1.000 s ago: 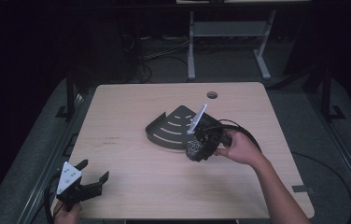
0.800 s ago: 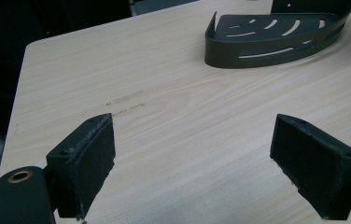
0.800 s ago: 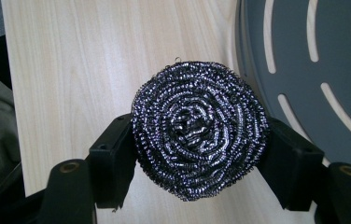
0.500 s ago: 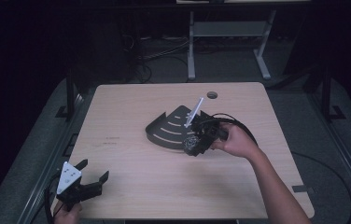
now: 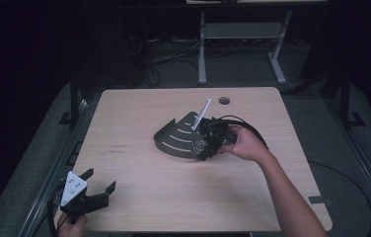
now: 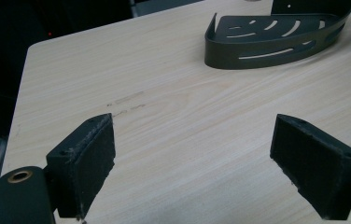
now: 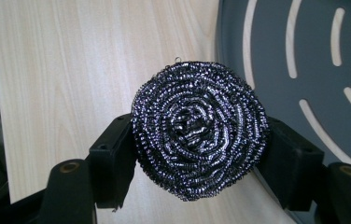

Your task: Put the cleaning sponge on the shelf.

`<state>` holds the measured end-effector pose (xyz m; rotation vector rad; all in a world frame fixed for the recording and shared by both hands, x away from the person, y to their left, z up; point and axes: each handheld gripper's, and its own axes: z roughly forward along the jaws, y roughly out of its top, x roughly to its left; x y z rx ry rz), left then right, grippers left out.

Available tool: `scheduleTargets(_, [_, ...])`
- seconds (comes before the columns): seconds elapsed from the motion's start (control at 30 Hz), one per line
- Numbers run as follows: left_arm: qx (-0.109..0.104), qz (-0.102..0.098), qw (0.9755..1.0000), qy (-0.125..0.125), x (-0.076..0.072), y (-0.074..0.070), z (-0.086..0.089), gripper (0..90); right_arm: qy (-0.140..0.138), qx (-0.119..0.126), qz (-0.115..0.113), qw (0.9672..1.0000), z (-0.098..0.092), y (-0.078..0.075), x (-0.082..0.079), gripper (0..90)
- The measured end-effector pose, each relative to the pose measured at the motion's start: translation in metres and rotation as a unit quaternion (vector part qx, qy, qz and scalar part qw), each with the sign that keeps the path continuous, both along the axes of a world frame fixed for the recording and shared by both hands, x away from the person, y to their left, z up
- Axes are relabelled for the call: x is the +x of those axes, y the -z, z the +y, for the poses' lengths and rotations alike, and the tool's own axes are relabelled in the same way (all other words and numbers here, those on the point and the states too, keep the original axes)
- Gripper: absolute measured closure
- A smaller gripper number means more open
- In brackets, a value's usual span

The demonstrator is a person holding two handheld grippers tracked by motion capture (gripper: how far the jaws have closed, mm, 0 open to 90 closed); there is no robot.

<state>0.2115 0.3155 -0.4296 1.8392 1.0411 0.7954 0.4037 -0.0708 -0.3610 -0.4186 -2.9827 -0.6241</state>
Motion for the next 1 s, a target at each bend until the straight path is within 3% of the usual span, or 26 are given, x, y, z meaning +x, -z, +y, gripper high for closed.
scheduleTargets(0.23, [0.000, 0.001, 1.0000, 0.000, 0.000, 0.000, 0.000, 13.2, 0.010, 0.013, 0.009, 0.9998, -0.001, 0.004, 0.014, 32.1])
scheduleTargets(0.47, [0.001, -0.001, 1.0000, 0.000, 0.001, 0.000, 0.001, 13.3, 0.014, 0.002, 0.008, 0.9999, 0.004, 0.007, 0.027, 32.1])
scheduleTargets(0.53, [0.000, 0.000, 1.0000, -0.001, 0.000, 0.000, 0.001, 13.2, 0.014, 0.010, 0.011, 0.9998, 0.006, 0.008, 0.031, 32.1])
scheduleTargets(0.63, [-0.001, -0.002, 1.0000, -0.003, 0.000, 0.000, 0.003, 13.3, 0.019, 0.003, 0.008, 0.9998, 0.007, 0.010, 0.036, 32.1])
scheduleTargets(1.0, [-0.001, -0.002, 1.0000, -0.004, -0.002, -0.001, 0.004, 13.3, 0.034, 0.008, 0.008, 0.9994, 0.008, 0.016, 0.049, 32.0])
